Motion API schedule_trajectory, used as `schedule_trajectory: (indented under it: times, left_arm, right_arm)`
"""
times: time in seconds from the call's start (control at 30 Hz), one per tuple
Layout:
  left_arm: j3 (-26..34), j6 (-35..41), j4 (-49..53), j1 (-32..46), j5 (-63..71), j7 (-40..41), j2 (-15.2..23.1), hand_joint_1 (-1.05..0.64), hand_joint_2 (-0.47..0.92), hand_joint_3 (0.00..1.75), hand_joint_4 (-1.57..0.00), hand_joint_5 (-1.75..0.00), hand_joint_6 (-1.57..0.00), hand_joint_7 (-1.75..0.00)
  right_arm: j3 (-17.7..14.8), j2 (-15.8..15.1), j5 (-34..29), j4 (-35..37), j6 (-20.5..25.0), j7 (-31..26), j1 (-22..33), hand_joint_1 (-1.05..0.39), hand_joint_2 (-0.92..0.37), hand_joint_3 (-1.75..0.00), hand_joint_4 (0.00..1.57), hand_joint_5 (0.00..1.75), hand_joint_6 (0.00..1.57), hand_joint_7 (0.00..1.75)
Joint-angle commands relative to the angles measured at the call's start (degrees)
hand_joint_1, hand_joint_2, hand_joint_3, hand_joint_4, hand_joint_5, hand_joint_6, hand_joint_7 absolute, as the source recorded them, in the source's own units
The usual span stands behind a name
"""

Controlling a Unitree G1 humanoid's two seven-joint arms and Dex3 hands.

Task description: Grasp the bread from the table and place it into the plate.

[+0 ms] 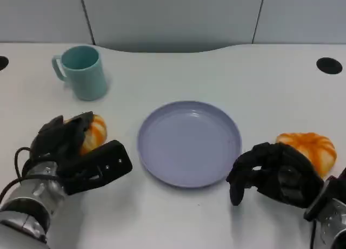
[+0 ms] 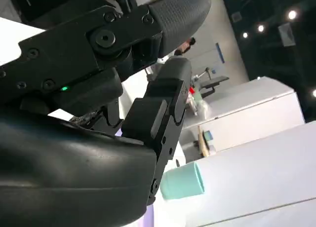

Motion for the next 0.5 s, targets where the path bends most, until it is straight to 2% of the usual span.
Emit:
schedule_trajectory:
  times: [0.03,0.07,0.1,0.17,0.27,0.37,0.5]
  left_arm:
    - [-1.09,-0.08,0.48,1.96,1.15,1.92,-0.27,-0.41,0.83,0.01,-0.59,-0.26,-0.62,-0.11]
    - [-0.84,-0.11,0.49,2.09,0.95,2.51,-0.31,-0.37,0.84,0.01,-0.63,-0.28,-0.69,-0.12]
    - [-0.44,-0.24,0.47,2.25,0.66,3.45,-0.37,-0.28,0.88,0.0,-0.71,-0.46,-0.83,-0.1]
    - [0.13,-0.54,0.4,2.35,0.35,4.71,-0.37,-0.22,0.91,0.04,-0.79,-0.64,-1.01,-0.1]
    - [0.86,-1.09,0.31,1.85,-0.24,4.62,-0.11,-0.2,0.91,0.03,-0.81,-0.67,-1.07,-0.09]
    - [1.46,-3.13,0.04,1.04,-0.56,5.72,0.35,-0.14,0.88,0.0,-0.88,-0.6,-1.14,-0.07]
    - [2.77,-6.41,-0.35,0.05,-1.41,7.42,0.75,-0.19,0.86,0.0,-0.95,-0.65,-1.17,-0.07]
  right_arm:
    - [-0.35,-0.77,0.85,-0.78,0.21,0.49,0.7,-0.47,-0.86,0.0,0.81,1.12,1.15,0.0]
    - [-0.07,-0.98,0.56,-0.65,0.77,0.24,0.52,-0.48,-0.86,0.0,0.82,1.11,1.15,0.0]
    - [0.0,-1.04,0.49,-0.67,0.83,0.03,0.37,-0.47,-0.87,0.0,0.8,1.09,1.15,0.0]
    - [0.07,-1.11,0.48,-0.83,1.03,-0.17,0.17,-0.46,-0.87,0.0,0.8,1.09,1.15,0.0]
    - [0.48,-1.21,-0.05,-0.98,-0.07,-0.86,-0.02,-0.47,-0.87,0.0,0.81,1.11,1.16,0.01]
    - [0.08,-1.03,0.55,-0.55,0.41,0.0,-0.45,-0.46,-0.87,0.0,0.8,1.12,1.15,0.0]
    - [0.0,-0.95,0.71,-0.52,0.34,0.42,-1.19,-0.48,-0.88,0.0,0.8,1.09,1.14,0.0]
